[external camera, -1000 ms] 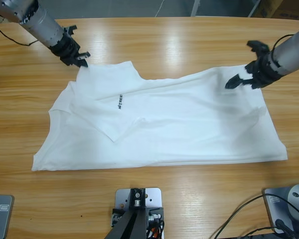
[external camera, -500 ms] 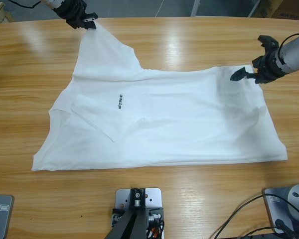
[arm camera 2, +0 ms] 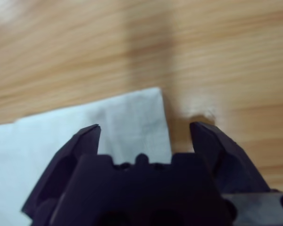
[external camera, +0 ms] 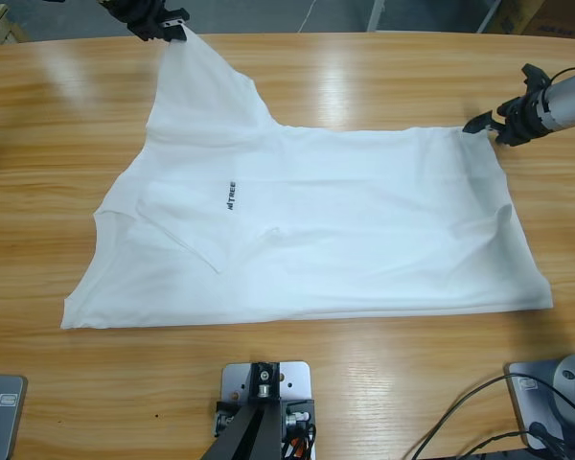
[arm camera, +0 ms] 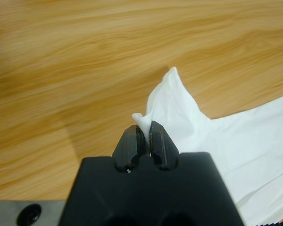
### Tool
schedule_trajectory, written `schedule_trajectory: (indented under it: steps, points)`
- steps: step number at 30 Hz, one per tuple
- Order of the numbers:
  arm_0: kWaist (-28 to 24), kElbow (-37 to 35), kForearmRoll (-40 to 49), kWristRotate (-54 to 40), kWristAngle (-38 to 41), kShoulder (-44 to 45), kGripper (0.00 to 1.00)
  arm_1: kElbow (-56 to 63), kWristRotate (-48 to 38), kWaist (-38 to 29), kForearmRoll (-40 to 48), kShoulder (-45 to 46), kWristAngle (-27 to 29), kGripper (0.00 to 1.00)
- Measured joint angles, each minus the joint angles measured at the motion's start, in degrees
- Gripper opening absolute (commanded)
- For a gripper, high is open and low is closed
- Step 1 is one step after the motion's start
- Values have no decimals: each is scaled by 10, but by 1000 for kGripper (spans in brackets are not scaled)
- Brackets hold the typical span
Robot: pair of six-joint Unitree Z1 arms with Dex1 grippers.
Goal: Fold clothes
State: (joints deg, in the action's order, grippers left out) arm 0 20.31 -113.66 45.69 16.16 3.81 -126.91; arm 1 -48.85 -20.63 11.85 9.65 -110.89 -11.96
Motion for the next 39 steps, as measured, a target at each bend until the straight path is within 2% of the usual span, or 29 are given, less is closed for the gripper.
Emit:
schedule_trajectory:
  steps: [4, 5, 7, 8, 9, 11, 14, 15, 33, 39]
  points:
    - [5, 0, 0, 0, 0, 0, 0, -2, 0, 3, 10, -5, -15, 509]
    - [7, 0, 0, 0, 0, 0, 0, -3, 0, 3, 13, -7, -19, 500]
    - [8, 0, 0, 0, 0, 0, 0, -3, 1, 3, 15, -9, -23, 366]
    - [8, 0, 0, 0, 0, 0, 0, -3, 2, 3, 16, -10, -26, 355]
    - [8, 0, 0, 0, 0, 0, 0, -3, 3, 3, 16, -11, -29, 298]
    - [8, 0, 0, 0, 0, 0, 0, -3, 7, 3, 17, -13, -37, 142]
    - [9, 0, 1, 0, 0, 0, 0, -4, 12, 3, 18, -17, -44, 87]
    - [9, 0, 1, 0, 0, 0, 0, -4, 15, 3, 18, -18, -44, 7]
    - [19, 3, 23, 0, 0, 0, 0, 5, 44, 4, 49, -22, -44, 0]
    - [22, 71, 39, 1, 0, 46, 0, 12, 44, 3, -9, 36, -44, 0]
